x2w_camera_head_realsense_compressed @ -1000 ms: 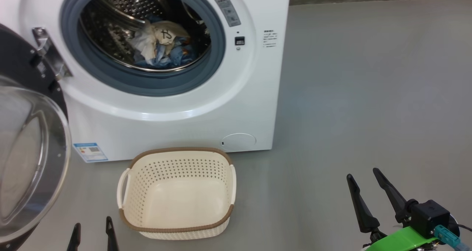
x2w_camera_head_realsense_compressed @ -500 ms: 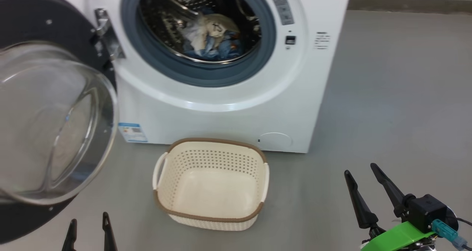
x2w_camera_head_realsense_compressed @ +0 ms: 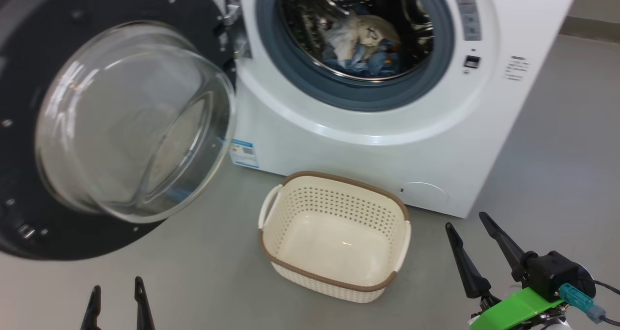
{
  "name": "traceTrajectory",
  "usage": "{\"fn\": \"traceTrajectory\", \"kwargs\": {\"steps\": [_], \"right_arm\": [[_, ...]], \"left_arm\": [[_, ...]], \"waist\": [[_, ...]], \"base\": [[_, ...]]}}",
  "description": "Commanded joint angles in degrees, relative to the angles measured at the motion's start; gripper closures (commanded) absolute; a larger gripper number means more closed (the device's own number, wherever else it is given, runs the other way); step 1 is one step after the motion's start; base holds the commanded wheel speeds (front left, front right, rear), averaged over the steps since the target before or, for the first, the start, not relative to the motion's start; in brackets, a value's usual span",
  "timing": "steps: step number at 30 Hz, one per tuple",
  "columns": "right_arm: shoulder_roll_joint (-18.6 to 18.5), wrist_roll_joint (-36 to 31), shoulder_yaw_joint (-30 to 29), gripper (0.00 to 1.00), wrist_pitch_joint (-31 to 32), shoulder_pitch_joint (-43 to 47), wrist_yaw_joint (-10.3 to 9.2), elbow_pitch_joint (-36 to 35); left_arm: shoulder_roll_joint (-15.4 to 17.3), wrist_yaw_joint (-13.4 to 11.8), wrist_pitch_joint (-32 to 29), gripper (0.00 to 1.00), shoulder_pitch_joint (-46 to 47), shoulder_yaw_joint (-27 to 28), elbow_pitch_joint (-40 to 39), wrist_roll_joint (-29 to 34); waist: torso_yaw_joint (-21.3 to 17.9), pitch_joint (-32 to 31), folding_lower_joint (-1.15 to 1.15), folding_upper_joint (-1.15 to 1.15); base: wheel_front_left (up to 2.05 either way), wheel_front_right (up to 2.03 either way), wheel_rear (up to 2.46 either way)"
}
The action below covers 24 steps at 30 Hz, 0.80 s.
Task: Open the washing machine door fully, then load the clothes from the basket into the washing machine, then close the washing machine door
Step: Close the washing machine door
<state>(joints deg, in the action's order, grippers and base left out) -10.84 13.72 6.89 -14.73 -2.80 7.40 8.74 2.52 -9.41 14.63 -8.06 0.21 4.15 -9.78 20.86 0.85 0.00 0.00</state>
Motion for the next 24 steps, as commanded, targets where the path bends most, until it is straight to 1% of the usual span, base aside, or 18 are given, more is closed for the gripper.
{"fn": "traceTrajectory", "kwargs": {"steps": [1,10,24], "right_arm": [[-0.71,-0.42,1.58,0.0,-0.27,-2.59,0.09,-1.18],[-1.2,-0.32,2.51,0.0,-0.27,-3.25,0.09,-1.0],[-2.33,0.36,6.58,0.0,-0.27,-7.89,0.09,0.73]], "left_arm": [[0.36,-0.25,0.37,0.0,1.16,1.84,-1.56,0.59],[0.36,-0.42,0.37,0.0,1.44,1.8,-1.28,0.04],[0.36,-3.12,0.37,0.0,0.26,2.71,-4.1,-2.39]], "waist": [[3.88,-0.09,0.0,0.0],[8.94,-0.03,0.0,0.0],[10.24,2.3,0.0,0.0]], "base": [[0.0,0.0,0.0],[0.0,0.0,0.0],[0.0,0.0,0.0]]}}
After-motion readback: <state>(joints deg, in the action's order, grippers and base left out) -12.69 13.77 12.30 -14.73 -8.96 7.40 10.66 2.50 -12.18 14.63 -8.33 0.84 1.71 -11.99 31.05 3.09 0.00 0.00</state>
